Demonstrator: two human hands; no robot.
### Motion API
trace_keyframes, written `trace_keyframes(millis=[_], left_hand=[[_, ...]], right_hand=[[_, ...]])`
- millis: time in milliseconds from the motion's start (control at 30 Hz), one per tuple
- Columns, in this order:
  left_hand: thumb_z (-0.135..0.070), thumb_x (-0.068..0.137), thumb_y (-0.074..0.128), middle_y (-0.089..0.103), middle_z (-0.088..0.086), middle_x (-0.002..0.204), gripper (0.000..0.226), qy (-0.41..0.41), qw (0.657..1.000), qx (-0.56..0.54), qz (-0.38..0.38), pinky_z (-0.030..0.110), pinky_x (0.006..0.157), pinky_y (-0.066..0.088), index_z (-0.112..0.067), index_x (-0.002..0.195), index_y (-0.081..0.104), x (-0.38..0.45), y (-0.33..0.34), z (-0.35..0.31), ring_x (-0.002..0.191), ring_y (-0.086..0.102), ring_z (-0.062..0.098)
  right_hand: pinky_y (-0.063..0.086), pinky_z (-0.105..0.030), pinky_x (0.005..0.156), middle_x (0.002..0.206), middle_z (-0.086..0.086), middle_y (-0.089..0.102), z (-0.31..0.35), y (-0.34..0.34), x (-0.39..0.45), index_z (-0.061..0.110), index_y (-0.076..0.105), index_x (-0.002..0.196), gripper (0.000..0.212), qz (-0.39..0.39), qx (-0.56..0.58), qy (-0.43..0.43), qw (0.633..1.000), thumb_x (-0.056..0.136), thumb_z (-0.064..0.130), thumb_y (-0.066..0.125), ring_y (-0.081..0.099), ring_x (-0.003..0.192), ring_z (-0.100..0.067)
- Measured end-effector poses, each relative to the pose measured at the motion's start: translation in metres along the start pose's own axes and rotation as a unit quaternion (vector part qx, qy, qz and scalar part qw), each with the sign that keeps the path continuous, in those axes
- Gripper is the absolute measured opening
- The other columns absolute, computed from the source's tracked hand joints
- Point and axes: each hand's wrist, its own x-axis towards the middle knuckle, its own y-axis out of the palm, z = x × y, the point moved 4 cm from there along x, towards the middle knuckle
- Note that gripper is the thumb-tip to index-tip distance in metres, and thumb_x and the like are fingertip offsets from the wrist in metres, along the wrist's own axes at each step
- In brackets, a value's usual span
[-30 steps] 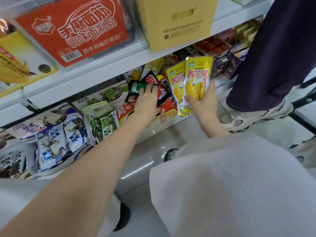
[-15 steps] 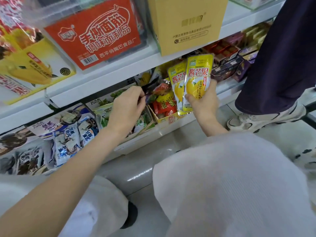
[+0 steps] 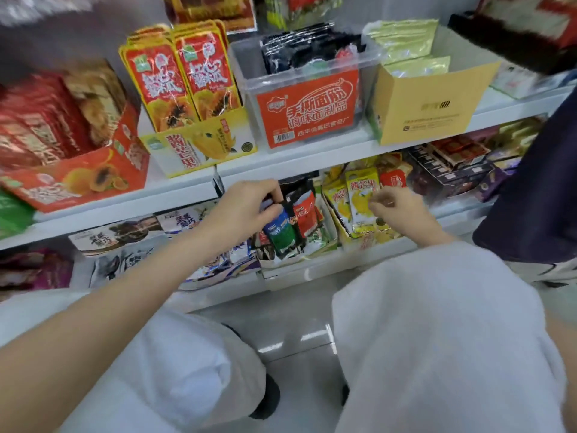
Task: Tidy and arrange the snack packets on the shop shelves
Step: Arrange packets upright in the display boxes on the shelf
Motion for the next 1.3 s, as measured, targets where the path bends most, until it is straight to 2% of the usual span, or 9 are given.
trace_keyframes(millis=[100, 200, 400, 567, 667, 833, 967, 1133, 1300], left_hand=[[-0.018, 0.089, 0.059, 0.057, -0.008, 0.077, 0.004, 0.024, 0.999, -0.031, 0.025, 0.009, 0.055, 0.032, -0.018, 0.086, 0.056, -0.001, -0.03, -0.01, 0.064, 0.049, 0.002], [-0.018, 0.086, 0.063, 0.054, -0.017, 0.078, 0.009, 0.027, 0.993, -0.113, -0.015, 0.008, 0.062, 0.035, -0.02, 0.08, 0.057, -0.001, -0.059, -0.019, 0.072, 0.049, -0.004], [-0.019, 0.085, 0.063, 0.06, -0.011, 0.075, 0.012, -0.047, 0.933, -0.352, -0.063, 0.01, 0.061, 0.04, -0.027, 0.077, 0.064, -0.002, -0.084, -0.01, 0.06, 0.051, -0.007], [-0.01, 0.09, 0.056, 0.062, -0.005, 0.1, 0.017, -0.097, 0.896, -0.431, -0.05, 0.018, 0.067, 0.051, -0.022, 0.087, 0.067, -0.009, -0.093, 0.008, 0.087, 0.058, 0.008], [-0.007, 0.09, 0.054, 0.06, -0.004, 0.101, 0.02, -0.115, 0.891, -0.437, -0.052, 0.023, 0.069, 0.051, -0.021, 0.088, 0.067, -0.013, -0.102, 0.017, 0.089, 0.058, 0.011], [-0.008, 0.091, 0.054, 0.055, -0.013, 0.106, 0.02, -0.087, 0.912, -0.394, -0.068, 0.024, 0.073, 0.052, -0.026, 0.086, 0.061, -0.02, -0.115, 0.014, 0.095, 0.055, 0.008], [-0.001, 0.089, 0.053, 0.047, -0.008, 0.124, 0.023, -0.076, 0.897, -0.432, -0.059, 0.021, 0.064, 0.052, -0.024, 0.091, 0.056, -0.022, -0.111, 0.006, 0.094, 0.056, 0.005], [-0.008, 0.093, 0.05, 0.069, 0.003, 0.104, 0.018, -0.081, 0.85, -0.517, -0.051, 0.03, 0.077, 0.055, -0.021, 0.103, 0.057, -0.009, -0.107, -0.002, 0.09, 0.066, 0.016], [-0.007, 0.095, 0.044, 0.065, -0.005, 0.102, 0.02, -0.03, 0.924, -0.324, -0.202, 0.023, 0.088, 0.048, -0.019, 0.1, 0.058, 0.018, -0.134, 0.004, 0.099, 0.06, 0.008]], right_hand=[[0.052, -0.026, 0.074, 0.096, -0.007, 0.07, 0.052, -0.04, -0.032, 0.011, 0.062, 0.101, 0.016, 0.132, 0.122, -0.049, 0.982, 0.086, 0.017, 0.062, 0.065, 0.08, -0.017], [0.051, -0.016, 0.083, 0.104, 0.013, 0.066, 0.111, -0.066, -0.052, 0.026, 0.057, 0.112, 0.043, 0.221, 0.107, -0.105, 0.964, 0.071, 0.038, 0.066, 0.063, 0.094, 0.001], [0.05, -0.033, 0.087, 0.096, -0.001, 0.062, 0.152, -0.057, -0.043, 0.025, 0.057, 0.096, 0.031, 0.12, 0.117, -0.095, 0.981, 0.072, 0.025, 0.075, 0.061, 0.095, -0.019], [0.053, -0.038, 0.079, 0.098, -0.009, 0.068, 0.136, -0.064, -0.037, 0.015, 0.054, 0.099, 0.025, 0.05, 0.241, -0.005, 0.969, 0.079, 0.009, 0.068, 0.067, 0.087, -0.025], [0.05, -0.045, 0.088, 0.103, -0.012, 0.07, 0.132, -0.064, -0.041, 0.008, 0.054, 0.118, 0.041, 0.103, 0.335, 0.021, 0.936, 0.079, 0.007, 0.064, 0.066, 0.093, -0.027], [0.048, -0.045, 0.093, 0.118, -0.013, 0.065, 0.147, -0.061, -0.048, 0.011, 0.063, 0.114, 0.064, 0.226, 0.398, -0.036, 0.889, 0.058, 0.035, 0.084, 0.061, 0.111, -0.027], [0.054, -0.036, 0.088, 0.113, -0.015, 0.067, 0.17, -0.046, -0.061, 0.008, 0.065, 0.108, 0.041, 0.277, 0.414, -0.059, 0.865, 0.071, 0.023, 0.071, 0.065, 0.103, -0.025], [0.05, -0.043, 0.088, 0.105, -0.014, 0.069, 0.177, -0.041, -0.054, 0.007, 0.058, 0.107, 0.025, 0.145, 0.406, 0.0, 0.902, 0.083, 0.001, 0.059, 0.067, 0.094, -0.025], [0.053, -0.035, 0.066, 0.097, -0.006, 0.066, 0.184, -0.1, -0.02, 0.017, 0.044, 0.117, 0.041, -0.033, 0.509, -0.046, 0.859, 0.086, -0.008, 0.052, 0.066, 0.08, -0.015]])
